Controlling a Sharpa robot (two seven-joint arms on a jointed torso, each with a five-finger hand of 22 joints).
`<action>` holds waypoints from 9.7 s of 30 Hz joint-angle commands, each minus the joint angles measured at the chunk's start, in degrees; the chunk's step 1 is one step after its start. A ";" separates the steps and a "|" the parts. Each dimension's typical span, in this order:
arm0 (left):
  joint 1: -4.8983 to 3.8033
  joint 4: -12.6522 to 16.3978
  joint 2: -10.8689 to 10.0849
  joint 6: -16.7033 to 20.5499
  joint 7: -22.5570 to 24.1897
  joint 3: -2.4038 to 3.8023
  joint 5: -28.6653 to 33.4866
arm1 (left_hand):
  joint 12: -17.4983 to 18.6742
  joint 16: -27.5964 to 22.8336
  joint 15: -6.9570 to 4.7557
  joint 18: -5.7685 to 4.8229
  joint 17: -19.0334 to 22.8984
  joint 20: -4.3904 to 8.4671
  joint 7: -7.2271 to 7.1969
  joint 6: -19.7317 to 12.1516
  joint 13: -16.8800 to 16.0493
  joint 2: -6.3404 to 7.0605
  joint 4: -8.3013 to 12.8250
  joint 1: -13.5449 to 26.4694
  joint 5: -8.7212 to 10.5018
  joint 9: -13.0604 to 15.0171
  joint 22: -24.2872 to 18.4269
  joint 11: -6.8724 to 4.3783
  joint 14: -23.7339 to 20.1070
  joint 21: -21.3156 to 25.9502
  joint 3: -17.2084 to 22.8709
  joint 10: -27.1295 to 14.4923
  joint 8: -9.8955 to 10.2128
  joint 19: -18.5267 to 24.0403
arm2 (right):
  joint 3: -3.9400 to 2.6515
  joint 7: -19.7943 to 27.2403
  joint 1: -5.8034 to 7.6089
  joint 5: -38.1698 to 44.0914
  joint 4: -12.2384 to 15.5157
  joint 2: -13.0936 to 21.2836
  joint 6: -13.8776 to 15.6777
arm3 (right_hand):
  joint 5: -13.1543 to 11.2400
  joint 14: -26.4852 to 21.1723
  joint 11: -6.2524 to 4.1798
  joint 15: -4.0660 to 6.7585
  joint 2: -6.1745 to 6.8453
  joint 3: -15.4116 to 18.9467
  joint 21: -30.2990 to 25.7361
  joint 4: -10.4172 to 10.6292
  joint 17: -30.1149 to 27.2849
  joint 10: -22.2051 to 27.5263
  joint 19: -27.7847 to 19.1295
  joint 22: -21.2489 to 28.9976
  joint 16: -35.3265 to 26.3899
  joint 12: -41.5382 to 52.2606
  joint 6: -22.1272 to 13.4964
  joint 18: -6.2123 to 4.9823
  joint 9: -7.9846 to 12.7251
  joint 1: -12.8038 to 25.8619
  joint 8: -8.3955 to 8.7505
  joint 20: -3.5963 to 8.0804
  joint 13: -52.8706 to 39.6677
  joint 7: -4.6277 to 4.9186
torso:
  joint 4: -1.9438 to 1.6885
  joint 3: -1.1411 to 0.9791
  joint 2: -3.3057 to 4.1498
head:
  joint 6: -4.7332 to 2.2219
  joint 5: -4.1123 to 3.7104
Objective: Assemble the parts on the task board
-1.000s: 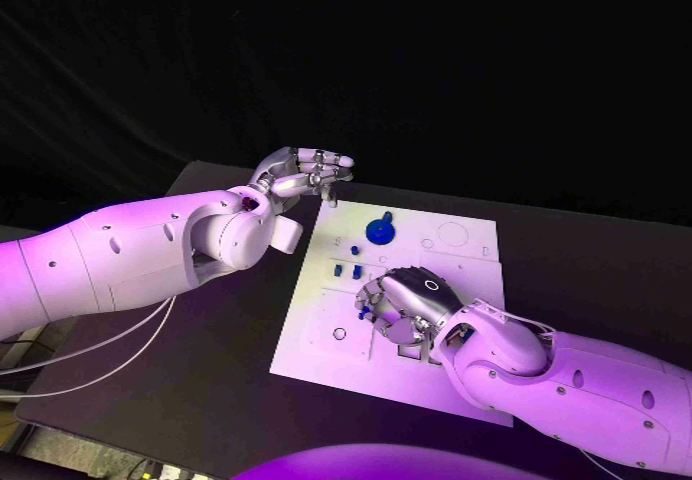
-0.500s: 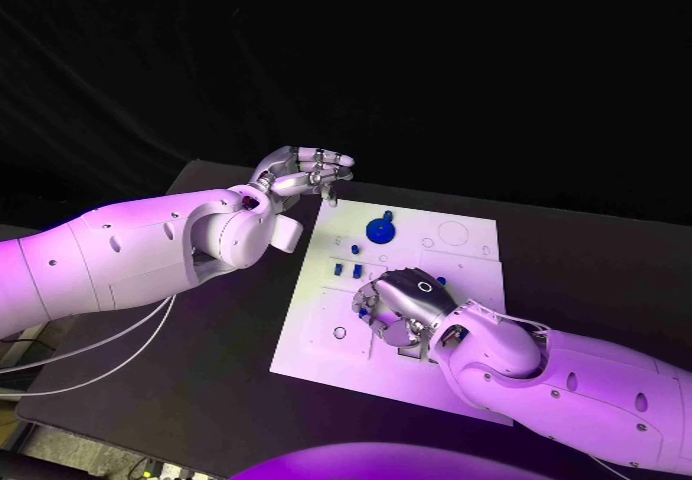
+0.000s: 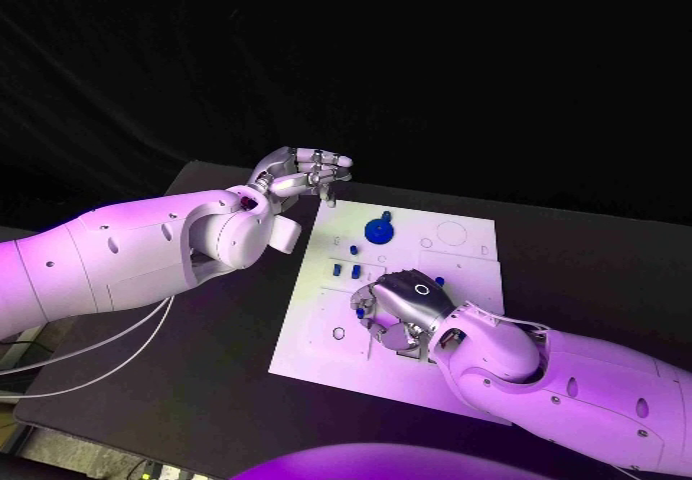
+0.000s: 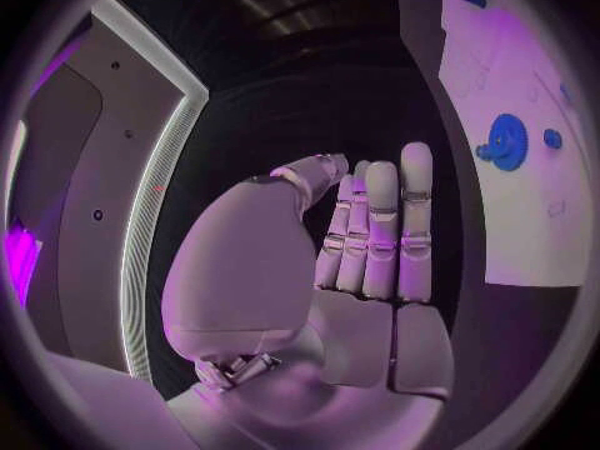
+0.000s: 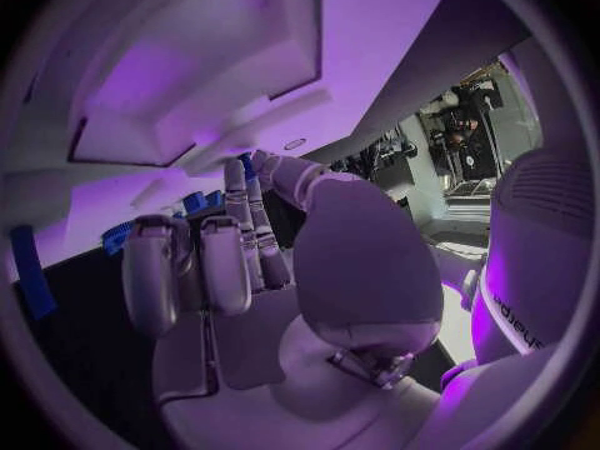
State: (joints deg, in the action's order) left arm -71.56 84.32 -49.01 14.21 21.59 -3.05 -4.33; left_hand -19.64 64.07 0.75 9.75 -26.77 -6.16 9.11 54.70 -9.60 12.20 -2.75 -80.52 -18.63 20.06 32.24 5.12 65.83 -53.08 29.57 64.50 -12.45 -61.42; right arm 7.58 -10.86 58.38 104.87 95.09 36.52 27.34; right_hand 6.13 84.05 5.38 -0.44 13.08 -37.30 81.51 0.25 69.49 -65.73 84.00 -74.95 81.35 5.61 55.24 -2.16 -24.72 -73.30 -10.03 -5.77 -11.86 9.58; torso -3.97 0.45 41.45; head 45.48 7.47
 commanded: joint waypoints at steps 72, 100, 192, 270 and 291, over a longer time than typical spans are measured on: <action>-0.08 -0.03 -0.82 -2.13 -0.58 -0.03 0.32 | -0.66 -0.19 -0.10 0.81 0.14 0.29 0.23 0.22 -0.27 -0.70 0.13 0.15 -0.33 -0.05 -0.12 -0.09 -0.42 0.30 -0.12 -0.64 -0.28 -0.01 | -1.40 0.02 8.28 -8.23 3.39 14.61 -10.36 | -0.07 1.92 -1.58 1.12 -2.42 6.20 0.35 4.25 -1.67 -2.10 2.69 -10.91 -0.38 5.53 3.69 0.27 2.51 -3.17 -0.15 0.48 3.34 -2.09 | -0.01 0.05 0.01 | -1.82 -3.48; -0.07 -0.87 -0.52 -2.42 -0.89 -0.13 0.30 | -0.90 -0.17 -0.11 0.82 0.18 0.29 0.22 0.25 -0.38 -0.81 0.11 0.19 -0.31 -0.06 -0.13 -0.11 -0.43 0.33 -0.14 -0.73 -0.32 -0.01 | -1.66 -1.04 9.17 -7.87 9.23 16.52 -0.22 | -3.11 2.07 -2.75 2.09 -4.42 2.14 1.90 2.58 -1.22 -5.27 3.34 -11.87 -0.02 5.76 7.32 0.63 -0.69 -3.90 -4.52 1.43 2.54 -3.33 | 0.04 0.03 -0.23 | -2.15 -3.54; -0.07 -2.66 1.99 -3.38 -1.45 -0.29 0.29 | -1.19 -0.17 -0.07 0.81 0.27 0.25 0.21 0.19 -0.53 -0.96 -0.02 0.40 -0.31 -0.08 -0.18 -0.09 -0.52 0.43 -0.21 -1.05 -0.33 0.05 | 0.23 0.84 0.32 -9.30 2.90 -1.24 -0.86 | -1.08 1.89 -2.42 1.79 -0.47 3.32 0.61 3.23 -1.98 -4.45 2.90 -11.47 -0.16 4.61 -5.31 0.34 1.83 -0.33 2.76 1.13 1.72 -1.95 | 0.00 0.06 -0.02 | -0.23 -0.71; 0.10 -0.77 -0.70 -3.95 -1.87 -1.47 0.73 | -1.70 -0.13 -0.02 0.80 0.38 0.19 0.19 0.21 -0.76 -1.15 -0.40 0.93 -0.31 -0.08 -0.28 -0.07 -0.63 0.65 -0.40 -1.48 -0.44 0.13 | 1.12 -17.71 -0.80 -18.28 14.69 23.23 -4.84 | 5.60 3.01 -4.99 3.94 -1.99 28.93 7.75 16.52 2.86 -12.01 5.74 -14.81 3.12 57.51 1.27 2.00 -9.99 7.73 -8.93 3.09 -55.21 -4.77 | 2.12 0.13 -1.28 | -0.37 -10.45; 0.10 -0.72 -0.90 -4.13 -2.09 -1.46 0.74 | -1.76 -0.12 -0.02 0.80 0.40 0.18 0.19 0.20 -0.79 -1.16 -0.46 1.01 -0.31 -0.08 -0.29 -0.07 -0.63 0.68 -0.43 -1.54 -0.45 0.14 | 1.15 -17.59 -1.84 -18.04 15.58 22.61 2.61 | 10.90 3.23 -5.83 4.59 -5.70 30.56 8.49 16.37 4.01 -13.70 6.00 -15.05 3.57 60.38 2.63 2.16 -11.26 2.49 -10.79 3.63 -58.49 -5.69 | 2.08 0.16 -1.32 | -0.37 -10.12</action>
State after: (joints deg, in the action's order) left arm -71.43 83.44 -49.95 11.06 19.35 -4.55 -3.93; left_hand -21.08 64.07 0.84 9.74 -26.45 -6.16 9.11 54.70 -10.33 11.29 -3.09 -79.61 -18.63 20.06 31.99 5.12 65.52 -52.64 29.24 63.27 -12.66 -61.42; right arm 8.64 -27.89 56.71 87.03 110.52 59.11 27.80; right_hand 16.90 84.14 -0.41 3.81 7.83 -6.54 89.70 16.55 73.47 -79.14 84.00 -74.91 84.69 65.92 57.46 -0.38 -35.52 -70.07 -20.39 -2.45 -70.33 4.15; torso -1.92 0.61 40.16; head 45.14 -2.72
